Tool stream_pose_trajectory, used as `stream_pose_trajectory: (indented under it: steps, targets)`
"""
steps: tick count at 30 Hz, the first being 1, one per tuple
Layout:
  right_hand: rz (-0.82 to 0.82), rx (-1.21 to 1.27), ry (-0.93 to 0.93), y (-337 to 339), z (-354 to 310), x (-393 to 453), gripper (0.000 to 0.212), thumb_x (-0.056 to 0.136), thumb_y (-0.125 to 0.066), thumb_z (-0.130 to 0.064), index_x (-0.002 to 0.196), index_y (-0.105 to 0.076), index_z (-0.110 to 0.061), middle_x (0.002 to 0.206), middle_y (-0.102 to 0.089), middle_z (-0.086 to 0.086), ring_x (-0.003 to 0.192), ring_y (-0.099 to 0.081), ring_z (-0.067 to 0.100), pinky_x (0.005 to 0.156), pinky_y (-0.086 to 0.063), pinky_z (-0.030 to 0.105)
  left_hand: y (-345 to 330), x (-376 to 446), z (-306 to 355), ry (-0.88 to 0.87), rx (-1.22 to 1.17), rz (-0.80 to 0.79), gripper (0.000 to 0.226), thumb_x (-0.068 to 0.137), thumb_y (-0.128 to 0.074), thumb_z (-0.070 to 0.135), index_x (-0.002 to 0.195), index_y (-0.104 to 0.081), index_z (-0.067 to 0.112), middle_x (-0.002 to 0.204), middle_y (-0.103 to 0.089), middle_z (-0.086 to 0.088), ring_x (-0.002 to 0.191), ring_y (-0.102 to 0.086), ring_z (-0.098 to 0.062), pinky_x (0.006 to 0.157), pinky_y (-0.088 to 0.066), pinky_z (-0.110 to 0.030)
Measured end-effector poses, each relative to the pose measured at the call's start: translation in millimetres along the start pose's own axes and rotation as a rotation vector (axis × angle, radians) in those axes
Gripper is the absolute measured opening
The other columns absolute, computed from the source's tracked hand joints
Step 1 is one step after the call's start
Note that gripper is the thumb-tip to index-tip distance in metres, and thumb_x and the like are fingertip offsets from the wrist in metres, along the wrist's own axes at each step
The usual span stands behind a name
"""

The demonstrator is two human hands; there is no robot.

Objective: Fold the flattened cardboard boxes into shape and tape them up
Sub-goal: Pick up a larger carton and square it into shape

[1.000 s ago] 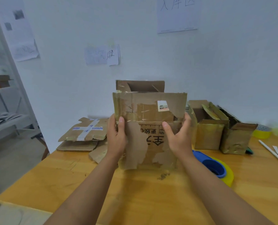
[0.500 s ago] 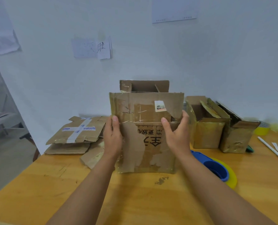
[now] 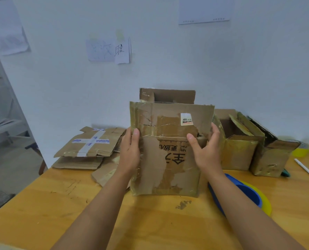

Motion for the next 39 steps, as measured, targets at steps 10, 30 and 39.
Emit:
stream_pose_trajectory:
  steps: [10, 30, 39]
  targets:
    - [-0.022, -0.003, -0.018, -3.4, 1.2, 1.1, 0.078, 0.086, -0.070, -0.054, 0.146, -0.021, -0.044, 0.115, -0.043, -0.042, 0.110, -0.051, -0.012, 0.094, -0.053, 0.033, 8.4, 7.4, 2.2, -0.064, 0.129, 0.037, 0.041, 0.101, -0.028, 0.055, 0.092, -0.057, 0.028, 0.096, -0.059, 0.002, 0.098, -0.054, -0.017, 0.089, -0.045, -0.040]
    - [-0.130, -0.374, 0.106, -20.1, -7.3, 9.4, 0.044, 0.094, -0.050, -0.056, 0.124, -0.064, -0.028, 0.153, -0.041, -0.006, 0.137, -0.034, 0.020, 0.105, -0.037, 0.038, 12.0, 22.4, 19.0, -0.091, 0.326, 0.035, 0.027, 0.099, -0.046, 0.017, 0.100, -0.066, 0.036, 0.117, -0.057, 0.017, 0.113, -0.050, 0.003, 0.105, -0.043, -0.036]
    - [-0.179, -0.519, 0.223, -16.2, -4.2, 12.8, 0.078, 0.078, -0.045, -0.083, 0.130, -0.060, -0.027, 0.140, -0.048, -0.007, 0.128, -0.040, 0.018, 0.097, -0.031, 0.028, -20.5, 94.2, 52.7, -0.148, 0.865, -0.175, 0.075, 0.080, -0.050, 0.042, 0.152, -0.029, 0.034, 0.164, -0.014, 0.001, 0.149, -0.009, -0.027, 0.117, -0.019, -0.051]
Point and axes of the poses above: each hand's wrist, its own x-axis towards the middle knuckle, its own y-axis out of the back of the hand, z = x × y, the point moved 10 cm from there along x, towards the middle knuckle
